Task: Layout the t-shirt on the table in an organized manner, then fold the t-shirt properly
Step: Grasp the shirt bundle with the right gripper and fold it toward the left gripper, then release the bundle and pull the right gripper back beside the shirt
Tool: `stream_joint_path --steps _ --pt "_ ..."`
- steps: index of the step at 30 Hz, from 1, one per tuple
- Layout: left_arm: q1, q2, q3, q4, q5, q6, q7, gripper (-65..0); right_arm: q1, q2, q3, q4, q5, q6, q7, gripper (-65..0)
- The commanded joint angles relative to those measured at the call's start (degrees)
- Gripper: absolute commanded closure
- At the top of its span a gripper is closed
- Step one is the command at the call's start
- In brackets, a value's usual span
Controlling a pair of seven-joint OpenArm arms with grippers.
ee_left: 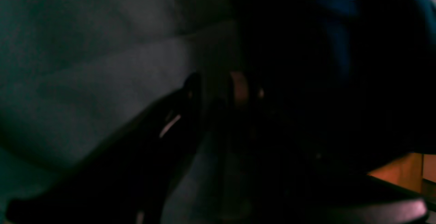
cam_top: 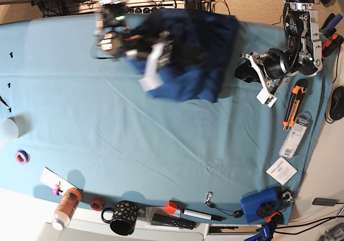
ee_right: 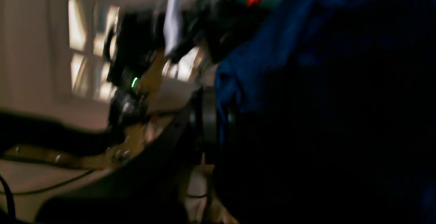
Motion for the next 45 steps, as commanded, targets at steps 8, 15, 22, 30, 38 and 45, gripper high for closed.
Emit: stream_joint_path --steps 8,15,22,30,38,45 --pt "-0.6 -0.6 -0.3 0.9 -1.0 -0.2 -1.0 -12.7 1.6 -3.9 -7.5 4.4 -3.8 0.4 1.0 0.0" --pt "-0.6 -0.6 -0.3 0.9 -1.0 -0.2 -1.0 -12.7 1.6 -3.9 -7.3 4.3 -17.5 0.4 1.0 0.0" --pt "-0.6 -0.6 -0.3 0.9 -1.1 -0.2 -1.9 -12.7 1.7 -3.9 -7.3 4.4 -19.5 0.4 3.8 -31.2" --pt "-0.6 -0.7 -0.3 0.9 -1.0 -0.2 -2.3 -13.0 6.7 -3.9 -7.3 4.4 -10.2 0.4 2.9 -31.8" --pt "-0.6 -0.7 -0.3 0.9 -1.0 -0.3 -3.2 -13.0 13.0 -3.9 -7.3 4.4 -5.0 0.4 1.3 -31.8" --pt "-1.7 -0.7 -0.3 0.9 -1.0 -0.5 -4.0 -17.0 18.6 -3.9 -7.3 4.4 -5.6 0.4 1.3 -31.8"
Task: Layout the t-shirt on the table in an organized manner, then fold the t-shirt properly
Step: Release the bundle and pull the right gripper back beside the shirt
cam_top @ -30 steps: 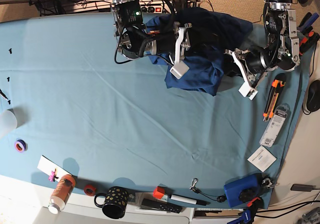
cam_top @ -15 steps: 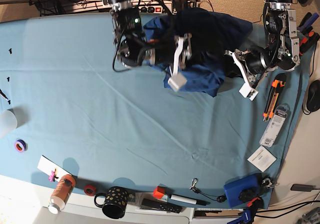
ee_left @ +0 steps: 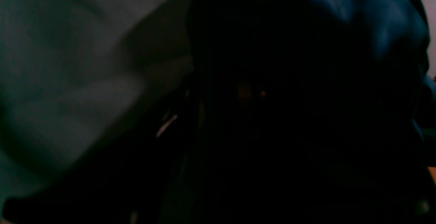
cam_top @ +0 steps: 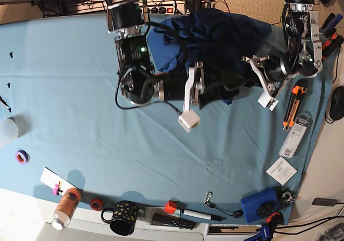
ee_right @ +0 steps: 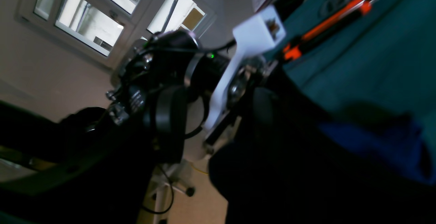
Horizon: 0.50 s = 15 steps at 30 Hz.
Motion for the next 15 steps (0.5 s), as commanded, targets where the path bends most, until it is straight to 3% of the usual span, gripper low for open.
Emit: stream_joint_path --steps 1,9,15 --pt "-1.0 -0.7 -0.3 0.9 -1.1 -1.0 -1.2 -17.0 2.0 -0.5 -0.1 1.0 1.9 0.3 1.1 -31.7" --pt "-1.2 -0.7 -1.2 1.0 -1.5 -1.3 -2.1 -17.0 4.6 -0.5 0.9 1.0 -4.2 0.3 1.2 -31.7" --pt "-1.6 -0.7 -6.8 1.0 -3.2 -3.3 -2.1 -17.0 4.5 -0.4 10.1 1.0 -5.9 0.3 0.8 -31.7"
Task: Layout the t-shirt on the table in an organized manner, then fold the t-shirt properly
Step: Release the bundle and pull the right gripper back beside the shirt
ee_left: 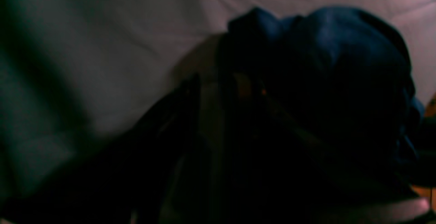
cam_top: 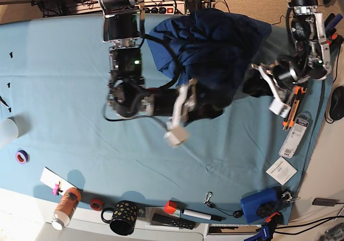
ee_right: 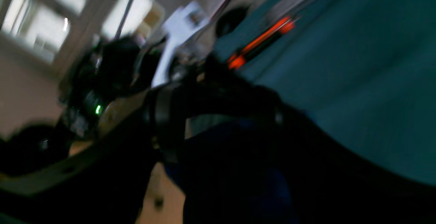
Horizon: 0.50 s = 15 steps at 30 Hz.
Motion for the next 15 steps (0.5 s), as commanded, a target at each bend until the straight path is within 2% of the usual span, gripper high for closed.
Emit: stream_joint_path --steps 1,5,8,15 --pt "-0.7 -0.7 -0.8 1.0 -1.2 -0.3 -0.7 -17.0 1.1 -0.3 2.1 1.0 3.0 0.1 1.1 -31.7" --pt "-0.7 -0.7 -1.4 0.9 -1.2 -0.3 0.5 -17.0 -0.9 -0.3 11.2 1.0 12.3 0.1 1.1 -31.7" --pt "-0.7 -0.7 -1.4 0.9 -1.2 -0.3 0.4 -17.0 -4.4 0.0 15.4 1.0 15.6 0.1 1.1 -31.7" --pt "-0.7 -0.7 -1.4 0.9 -1.6 -0.2 0.6 -17.0 -15.2 5.8 16.2 1.2 17.6 0.1 1.1 -31.7"
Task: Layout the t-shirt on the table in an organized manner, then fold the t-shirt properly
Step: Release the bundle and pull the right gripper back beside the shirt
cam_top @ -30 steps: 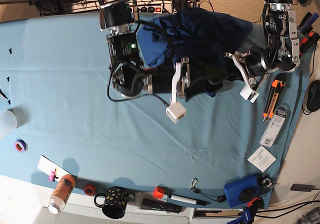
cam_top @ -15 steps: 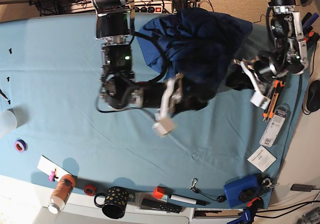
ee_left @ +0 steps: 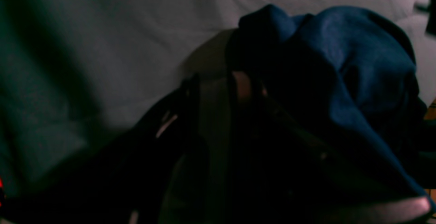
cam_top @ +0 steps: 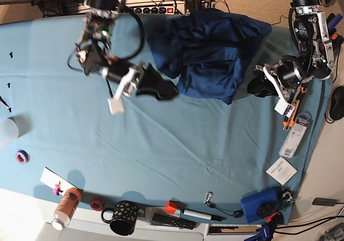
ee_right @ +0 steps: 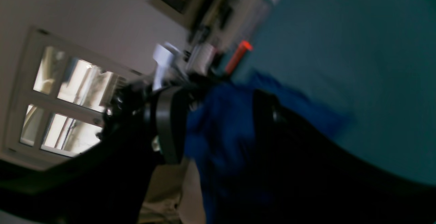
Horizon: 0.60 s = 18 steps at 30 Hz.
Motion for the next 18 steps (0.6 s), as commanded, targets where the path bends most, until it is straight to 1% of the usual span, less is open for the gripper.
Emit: stream_joint_path --steps 1,3,10,11,15,18 --pt "-0.8 -0.7 -0.3 0.9 -1.2 -0.2 -0.8 -17.0 -0.4 0.7 -0.1 1.6 2.1 0.3 0.9 -31.7" --pt "-0.8 -0.7 -0.3 0.9 -1.2 -0.2 -0.8 -17.0 -3.0 1.8 -0.1 3.5 2.1 0.3 0.9 -31.7" --pt "-0.7 -0.7 -0.3 0.9 -1.2 -0.2 -0.6 -17.0 -11.0 1.9 0.0 13.8 2.1 0.3 0.9 -31.7" --pt "-0.7 -0.7 -0.3 0.9 -1.2 -0.2 -0.3 -17.0 -12.0 1.9 0.0 15.1 1.0 0.3 0.9 -31.7" --pt "-0.6 -0.6 -0.3 0.9 -1.2 -0.2 -0.3 -17.0 -15.1 1.9 0.0 20.0 -13.9 0.3 0.9 -31.7" --pt "-0.2 -0.7 -0.3 0.9 -1.3 -0.2 -0.3 -17.0 -15.5 1.8 0.0 21.3 -25.3 0.3 1.0 -31.7"
